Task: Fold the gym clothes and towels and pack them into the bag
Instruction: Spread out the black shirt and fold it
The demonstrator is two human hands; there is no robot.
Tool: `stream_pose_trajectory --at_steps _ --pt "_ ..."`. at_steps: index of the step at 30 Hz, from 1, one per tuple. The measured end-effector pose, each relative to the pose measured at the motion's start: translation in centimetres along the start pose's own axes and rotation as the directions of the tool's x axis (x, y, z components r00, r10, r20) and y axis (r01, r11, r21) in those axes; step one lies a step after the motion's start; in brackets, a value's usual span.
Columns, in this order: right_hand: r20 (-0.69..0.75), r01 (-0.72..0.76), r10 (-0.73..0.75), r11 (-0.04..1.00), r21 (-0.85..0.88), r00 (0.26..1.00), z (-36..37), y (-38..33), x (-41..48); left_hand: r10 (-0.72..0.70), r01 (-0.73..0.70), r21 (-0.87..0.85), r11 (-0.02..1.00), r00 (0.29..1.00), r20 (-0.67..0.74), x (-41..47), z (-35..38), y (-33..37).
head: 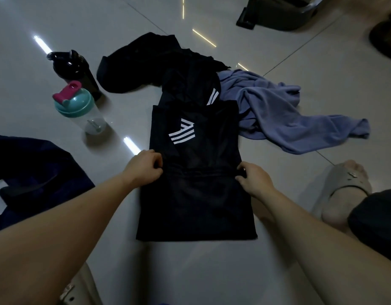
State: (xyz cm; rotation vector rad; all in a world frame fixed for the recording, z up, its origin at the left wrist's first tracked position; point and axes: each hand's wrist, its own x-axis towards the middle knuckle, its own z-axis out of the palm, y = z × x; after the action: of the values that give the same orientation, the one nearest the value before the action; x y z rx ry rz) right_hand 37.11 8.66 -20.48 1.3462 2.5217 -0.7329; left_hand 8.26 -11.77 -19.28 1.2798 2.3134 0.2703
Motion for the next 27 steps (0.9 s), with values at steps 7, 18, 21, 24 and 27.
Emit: stream_pose_trajectory --at_steps 7,18,21,24,27 --pt "-0.106 -0.015 -0.002 0.986 -0.164 0.994 0.2 -0.7 -0.1 -0.061 0.124 0.292 0.948 0.975 -0.215 -0.1 1.4 -0.3" --pt "0.081 0.285 -0.279 0.851 -0.441 0.957 5.6 0.9 -6.6 0.155 -0.156 0.377 0.913 0.987 0.034 -6.6 8.1 -0.9" --pt "0.077 0.291 -0.288 0.847 -0.444 0.954 3.8 1.0 -6.9 0.192 -0.180 0.386 0.905 0.981 0.006 -6.9 7.2 -0.8" --pt "0.169 0.485 -0.469 0.716 -0.501 0.867 2.2 1.3 -7.7 0.438 -0.396 0.454 0.798 0.899 0.015 -8.7 6.6 -0.3" --pt "0.338 0.634 -0.544 0.571 -0.521 0.768 2.1 2.6 -9.4 0.562 -0.531 0.473 0.703 0.822 0.087 -11.6 6.3 0.4"
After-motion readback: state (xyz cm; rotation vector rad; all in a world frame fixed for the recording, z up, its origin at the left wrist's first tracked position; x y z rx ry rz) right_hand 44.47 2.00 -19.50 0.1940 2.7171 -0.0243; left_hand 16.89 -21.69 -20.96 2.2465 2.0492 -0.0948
